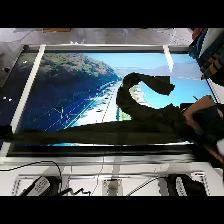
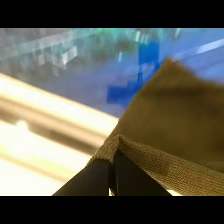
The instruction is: Fold the clothes and pants, and hang the long-sleeved shirts on hangers.
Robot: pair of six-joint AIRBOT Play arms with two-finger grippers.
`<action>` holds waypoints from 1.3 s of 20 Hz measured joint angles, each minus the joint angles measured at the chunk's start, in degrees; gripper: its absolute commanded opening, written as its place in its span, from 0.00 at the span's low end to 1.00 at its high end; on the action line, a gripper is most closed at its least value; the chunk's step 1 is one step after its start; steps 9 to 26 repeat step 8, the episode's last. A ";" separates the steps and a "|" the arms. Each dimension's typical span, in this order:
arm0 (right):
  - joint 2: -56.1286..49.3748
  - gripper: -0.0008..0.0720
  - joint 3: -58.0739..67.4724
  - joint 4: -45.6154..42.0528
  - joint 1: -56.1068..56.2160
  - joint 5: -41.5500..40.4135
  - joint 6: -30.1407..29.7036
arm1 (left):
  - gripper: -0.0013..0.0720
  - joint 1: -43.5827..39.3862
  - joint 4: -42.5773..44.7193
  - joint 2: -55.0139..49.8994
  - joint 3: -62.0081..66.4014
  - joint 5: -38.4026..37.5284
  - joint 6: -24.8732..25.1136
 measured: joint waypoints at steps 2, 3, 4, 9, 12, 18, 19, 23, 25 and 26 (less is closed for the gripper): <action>10.47 0.06 -5.75 -0.63 -0.02 -2.95 9.35 | 0.02 3.76 0.17 0.00 -1.62 -0.94 0.50; 15.98 0.06 -8.15 -2.08 0.00 -3.85 15.23 | 0.02 5.64 0.26 0.00 -2.29 -1.14 0.52; 20.20 0.06 -9.86 -4.00 -0.02 -4.31 21.22 | 0.02 7.41 0.26 0.00 -2.89 -1.18 0.59; 28.13 0.06 -13.00 -13.22 -0.11 -6.16 44.89 | 0.02 11.54 -0.31 -0.02 -4.35 0.17 0.81; 28.13 0.06 -13.00 -13.22 -0.11 -6.16 44.89 | 0.02 11.54 -0.31 -0.02 -4.35 0.17 0.81; 28.13 0.06 -13.00 -13.22 -0.11 -6.16 44.89 | 0.02 11.54 -0.31 -0.02 -4.35 0.17 0.81; 28.13 0.06 -13.00 -13.22 -0.11 -6.16 44.89 | 0.02 11.54 -0.31 -0.02 -4.35 0.17 0.81; 28.13 0.06 -13.00 -13.22 -0.11 -6.16 44.89 | 0.02 11.54 -0.31 -0.02 -4.35 0.17 0.81; 28.13 0.06 -13.00 -13.22 -0.11 -6.16 44.89 | 0.02 11.54 -0.31 -0.02 -4.35 0.17 0.81; 28.13 0.06 -13.00 -13.22 -0.11 -6.16 44.89 | 0.02 11.54 -0.31 -0.02 -4.35 0.17 0.81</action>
